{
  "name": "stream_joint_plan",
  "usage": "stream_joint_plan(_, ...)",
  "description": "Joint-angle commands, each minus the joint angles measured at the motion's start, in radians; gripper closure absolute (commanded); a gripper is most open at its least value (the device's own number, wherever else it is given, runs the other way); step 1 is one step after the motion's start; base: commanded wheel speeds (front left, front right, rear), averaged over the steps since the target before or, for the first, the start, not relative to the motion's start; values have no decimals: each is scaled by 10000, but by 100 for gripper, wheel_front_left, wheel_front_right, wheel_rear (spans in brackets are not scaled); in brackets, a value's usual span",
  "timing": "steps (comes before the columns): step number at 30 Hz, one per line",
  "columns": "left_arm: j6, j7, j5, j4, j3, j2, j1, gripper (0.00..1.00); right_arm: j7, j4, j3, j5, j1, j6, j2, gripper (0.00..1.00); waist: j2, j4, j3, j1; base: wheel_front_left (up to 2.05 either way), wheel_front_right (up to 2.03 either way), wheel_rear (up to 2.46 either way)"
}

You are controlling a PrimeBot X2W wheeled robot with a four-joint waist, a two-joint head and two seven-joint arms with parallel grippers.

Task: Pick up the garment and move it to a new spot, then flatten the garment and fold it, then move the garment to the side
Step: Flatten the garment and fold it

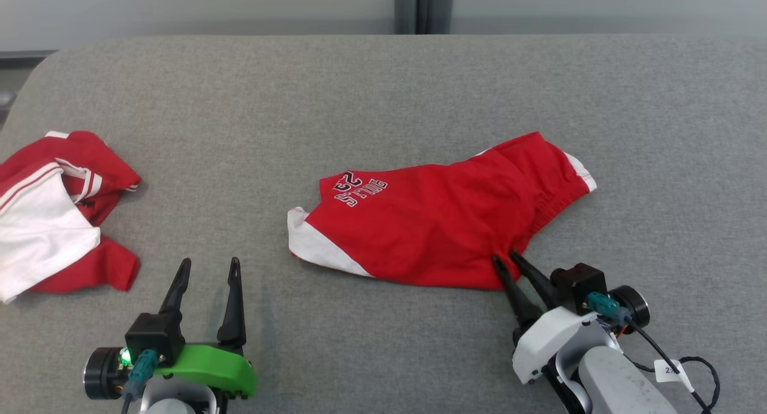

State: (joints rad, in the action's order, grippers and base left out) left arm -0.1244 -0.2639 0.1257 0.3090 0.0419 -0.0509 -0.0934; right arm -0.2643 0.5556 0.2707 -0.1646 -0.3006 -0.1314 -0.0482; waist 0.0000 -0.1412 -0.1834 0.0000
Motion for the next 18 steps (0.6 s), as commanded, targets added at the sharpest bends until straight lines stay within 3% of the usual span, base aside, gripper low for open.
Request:
stream_joint_plan(1,-57,-10,77,-38,-13,-3,-187,0,-3,63,-22,77,-86,14,-48,100,0,-182,-191,0,0,0,0)
stream_joint_plan(11,-65,-10,80,-87,166,-5,139,0,-4,-1490,-938,-521,577,14,-50,100,0,398,402,0,0,0,0)
stream_joint_plan(18,-27,-10,181,-21,394,-7,556,0,-4,-3044,-1732,-130,1163,14,-49,100,0,1182,1078,0,0,0,0)
